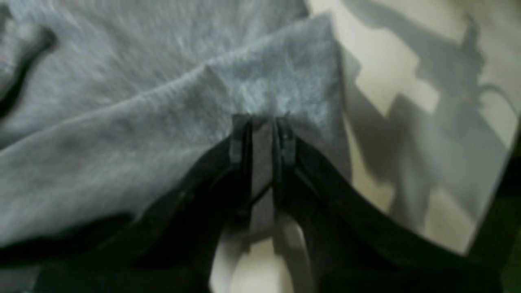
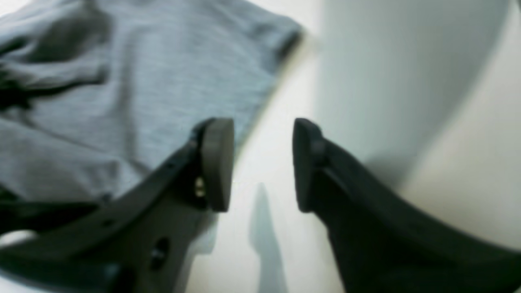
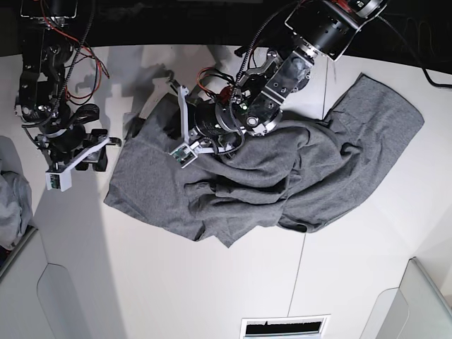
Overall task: Layout the t-shirt on the table in an organized manner, then fold the t-shirt properly
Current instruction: 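Carry the held shirt across toward the right gripper and grasp it, then pull the shirt apart with both grippers, stretching it across the table, then grasp the shirt fabric mid-body with the left gripper, then drag the grasped fabric with the left gripper to spread the shirt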
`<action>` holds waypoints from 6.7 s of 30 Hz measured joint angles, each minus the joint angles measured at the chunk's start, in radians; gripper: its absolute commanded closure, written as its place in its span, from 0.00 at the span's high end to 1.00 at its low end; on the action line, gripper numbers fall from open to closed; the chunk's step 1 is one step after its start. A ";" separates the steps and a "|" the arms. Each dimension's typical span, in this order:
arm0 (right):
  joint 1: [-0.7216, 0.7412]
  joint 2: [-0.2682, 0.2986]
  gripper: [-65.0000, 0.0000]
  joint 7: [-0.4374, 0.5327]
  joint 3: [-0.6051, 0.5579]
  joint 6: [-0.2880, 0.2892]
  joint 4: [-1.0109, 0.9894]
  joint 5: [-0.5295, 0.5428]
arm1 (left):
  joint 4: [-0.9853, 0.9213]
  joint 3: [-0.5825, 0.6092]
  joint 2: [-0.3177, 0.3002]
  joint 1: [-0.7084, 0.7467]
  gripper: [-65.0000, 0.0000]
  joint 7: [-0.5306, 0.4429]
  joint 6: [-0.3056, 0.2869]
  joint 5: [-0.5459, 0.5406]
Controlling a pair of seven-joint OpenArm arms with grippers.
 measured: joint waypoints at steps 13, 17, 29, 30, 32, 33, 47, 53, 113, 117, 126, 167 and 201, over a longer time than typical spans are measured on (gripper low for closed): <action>-0.005 -0.042 0.49 0.006 0.034 0.112 -0.181 0.153 | 0.164 -0.080 -0.106 -0.002 0.19 0.043 -0.001 -0.053; 0.013 -0.081 0.49 0.025 0.034 0.137 -0.217 0.165 | 0.206 -0.244 -0.153 -0.006 0.19 0.042 -0.003 -0.119; 0.034 -0.152 0.34 0.025 0.032 0.146 -0.235 0.159 | -0.020 -0.470 -0.323 -0.084 0.19 -0.079 0.032 -0.062; 0.034 -0.153 0.29 0.030 0.032 0.146 -0.235 0.149 | -0.087 -0.470 -0.323 -0.098 0.19 -0.090 0.029 -0.056; 0.034 -0.159 0.15 0.040 0.031 0.146 -0.235 0.132 | -0.215 -0.470 -0.321 -0.130 0.19 -0.114 0.026 -0.049; 0.033 -0.165 0.06 0.041 0.031 0.152 -0.235 0.124 | -0.268 -0.470 -0.320 -0.146 0.19 -0.126 0.017 -0.048; 0.026 -0.069 0.00 0.027 0.102 0.248 -0.105 0.123 | -0.575 -0.470 -0.333 -0.255 0.19 -0.236 0.093 0.030; 0.025 0.037 0.00 0.020 0.156 0.248 -0.103 0.125 | -0.578 -0.470 -0.388 -0.255 0.19 -0.177 0.144 0.038; -0.027 -0.080 0.37 0.018 0.136 0.195 -0.177 0.092 | -0.127 0.088 -0.009 -0.238 0.52 -0.113 0.219 0.262; -0.019 -0.081 0.37 0.026 0.132 0.195 -0.198 0.099 | -0.190 0.121 0.032 -0.249 0.52 -0.132 0.222 0.280; -0.067 -0.078 0.37 -0.043 0.134 0.225 -0.194 0.152 | -0.469 0.130 0.062 -0.340 0.52 -0.239 0.288 0.278; -0.237 -0.058 0.37 -0.077 0.311 0.260 0.212 0.303 | -0.517 0.127 -0.224 -0.597 0.44 -0.103 0.462 0.190; -0.003 -0.061 0.33 -0.016 0.121 0.255 -0.145 0.113 | -0.472 0.129 -0.270 -0.462 0.04 -0.089 0.170 0.023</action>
